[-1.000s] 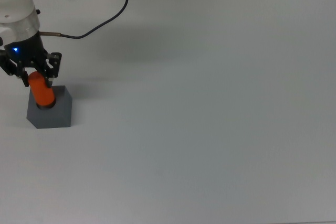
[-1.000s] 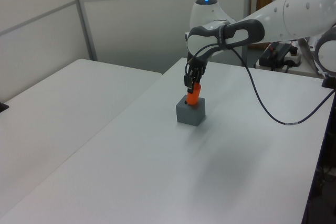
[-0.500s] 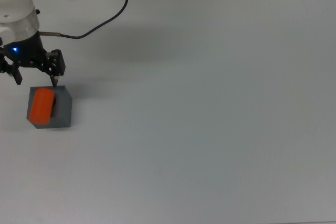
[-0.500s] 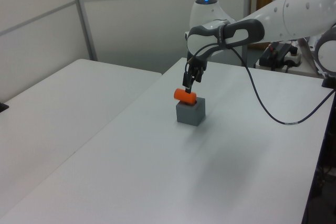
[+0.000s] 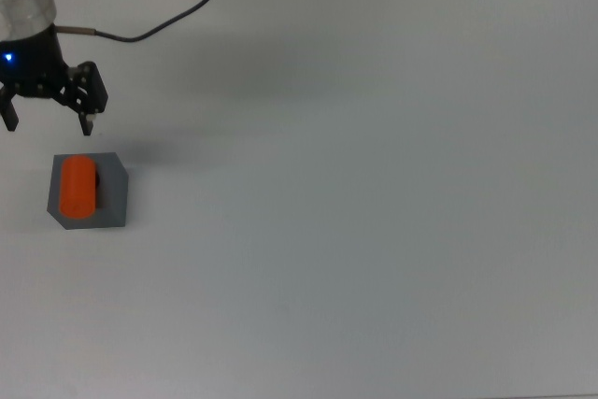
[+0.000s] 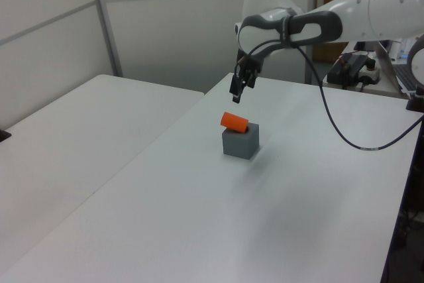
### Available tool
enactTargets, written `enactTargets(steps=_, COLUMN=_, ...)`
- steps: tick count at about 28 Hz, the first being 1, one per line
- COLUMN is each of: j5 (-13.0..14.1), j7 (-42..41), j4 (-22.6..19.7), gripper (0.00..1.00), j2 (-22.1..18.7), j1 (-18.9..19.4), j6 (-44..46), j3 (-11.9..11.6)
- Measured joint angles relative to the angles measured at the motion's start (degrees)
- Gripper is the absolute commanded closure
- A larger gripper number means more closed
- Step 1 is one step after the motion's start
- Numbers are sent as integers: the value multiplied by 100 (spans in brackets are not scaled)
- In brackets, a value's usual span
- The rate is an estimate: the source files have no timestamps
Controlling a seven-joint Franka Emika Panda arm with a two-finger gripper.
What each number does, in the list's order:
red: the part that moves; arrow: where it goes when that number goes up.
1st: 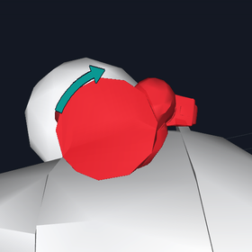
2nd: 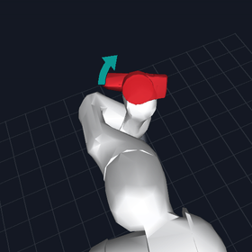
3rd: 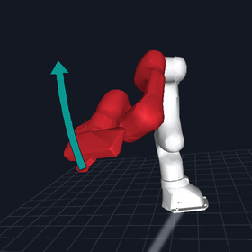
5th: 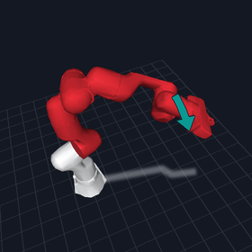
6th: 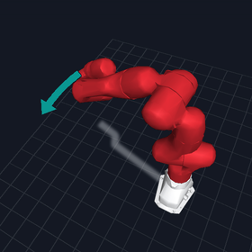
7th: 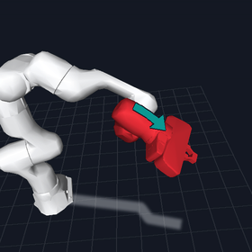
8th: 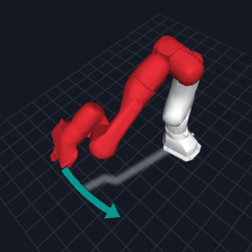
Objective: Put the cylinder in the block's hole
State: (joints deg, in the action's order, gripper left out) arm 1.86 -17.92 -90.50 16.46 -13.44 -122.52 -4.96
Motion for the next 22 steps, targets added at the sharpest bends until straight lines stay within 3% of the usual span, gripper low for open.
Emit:
enactTargets(steps=11, j5=0, j7=-84, j4=604, gripper=0, j2=-384, j1=0, j6=1917, j3=-37)
enactTargets(steps=22, j5=0, j7=-155, j4=617, gripper=0, j2=-459, j1=0, j6=2185, j3=-50)
